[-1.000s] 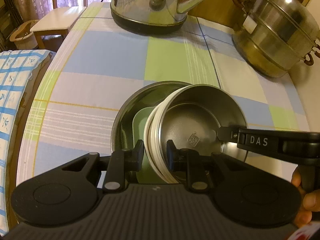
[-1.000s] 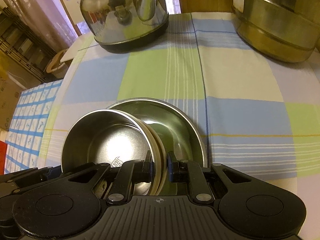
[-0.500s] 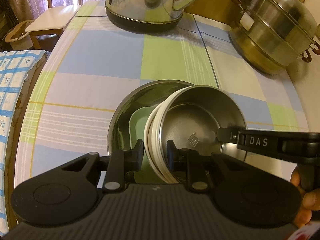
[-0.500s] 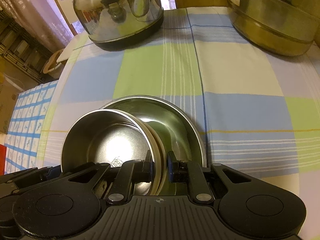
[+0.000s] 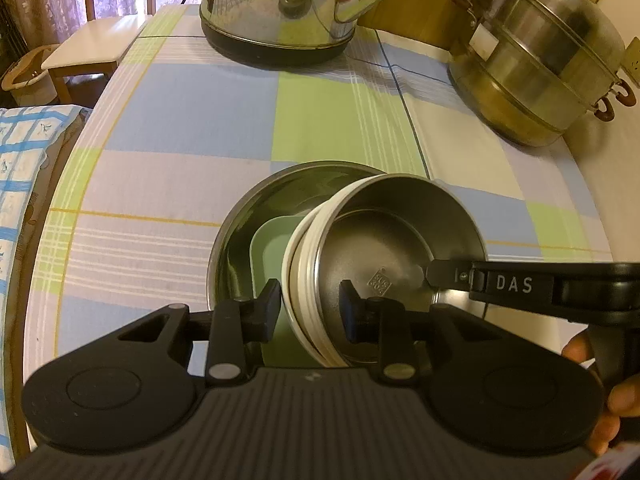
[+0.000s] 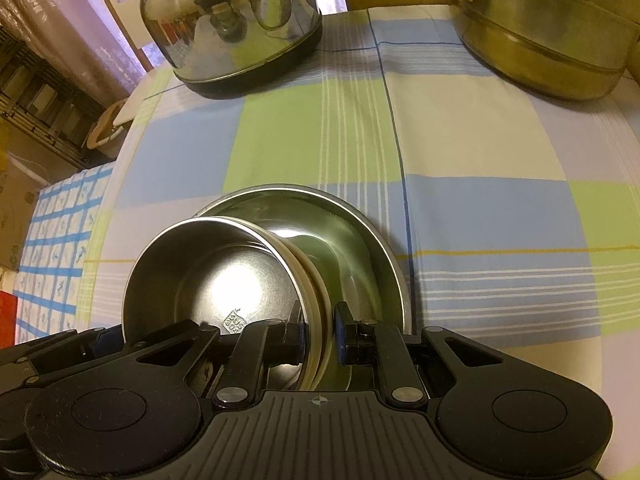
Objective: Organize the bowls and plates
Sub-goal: 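Lower the bowl stack onto the floral dish and open the left gripper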
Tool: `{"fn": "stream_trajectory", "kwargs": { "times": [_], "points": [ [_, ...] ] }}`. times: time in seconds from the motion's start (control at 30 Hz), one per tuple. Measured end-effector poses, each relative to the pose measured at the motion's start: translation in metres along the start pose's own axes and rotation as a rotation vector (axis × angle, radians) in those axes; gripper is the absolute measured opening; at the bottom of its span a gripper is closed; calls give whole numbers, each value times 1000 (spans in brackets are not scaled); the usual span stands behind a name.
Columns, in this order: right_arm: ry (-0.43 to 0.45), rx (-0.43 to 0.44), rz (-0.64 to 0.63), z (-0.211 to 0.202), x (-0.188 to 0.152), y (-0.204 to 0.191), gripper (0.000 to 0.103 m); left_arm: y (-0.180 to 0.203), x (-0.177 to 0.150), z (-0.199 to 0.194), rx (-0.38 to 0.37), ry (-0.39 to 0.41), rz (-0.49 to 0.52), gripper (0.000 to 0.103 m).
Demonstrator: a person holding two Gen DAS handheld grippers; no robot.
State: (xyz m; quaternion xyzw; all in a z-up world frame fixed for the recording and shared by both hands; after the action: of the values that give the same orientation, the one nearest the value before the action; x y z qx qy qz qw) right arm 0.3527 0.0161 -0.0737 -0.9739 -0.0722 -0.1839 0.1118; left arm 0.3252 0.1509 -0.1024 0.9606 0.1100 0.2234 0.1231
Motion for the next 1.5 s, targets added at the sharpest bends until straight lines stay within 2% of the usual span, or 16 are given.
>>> {"fn": "stream_trajectory", "kwargs": {
  "times": [0.2, 0.43, 0.73, 0.8, 0.87, 0.97, 1.27, 1.5],
  "points": [
    [13, 4, -8, -3, -1, -1, 18, 0, 0, 1, 2, -4, 1, 28],
    [32, 0, -16, -6, -1, -2, 34, 1, 0, -2, 12, 14, 10, 34],
    [43, 4, -11, -8, -2, 0, 41, 1, 3, -6, 14, 28, 16, 37],
    [47, 4, -9, -10, -2, 0, 45, 1, 3, -8, 14, 34, 17, 39],
    [51, 2, -7, -11, -3, 0, 56, 0, 3, -10, 14, 39, 19, 42],
    [56, 2, -4, -13, -5, 0, 66, -1, 4, -12, 13, 46, 23, 44],
    [100, -5, 28, -29, -16, 5, 73, -1, 1, -28, 8, 85, 59, 61],
    [167, 6, 45, -54, -31, 7, 76, 0, -7, -53, -9, 134, 100, 68]
  ]
}}
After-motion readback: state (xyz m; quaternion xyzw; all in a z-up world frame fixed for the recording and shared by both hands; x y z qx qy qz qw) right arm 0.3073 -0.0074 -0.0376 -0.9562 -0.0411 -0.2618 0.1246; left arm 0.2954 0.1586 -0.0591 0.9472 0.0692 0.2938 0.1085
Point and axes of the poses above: each gripper's, at about its wrist camera, not at the fingertips, and z roughly the way its jaws point, y to its right, x to its top, the point moved 1 cm from there along z, roughly the way its jaws point, and after that the axes turned 11 degrees about -z, right-handed, at the moved point
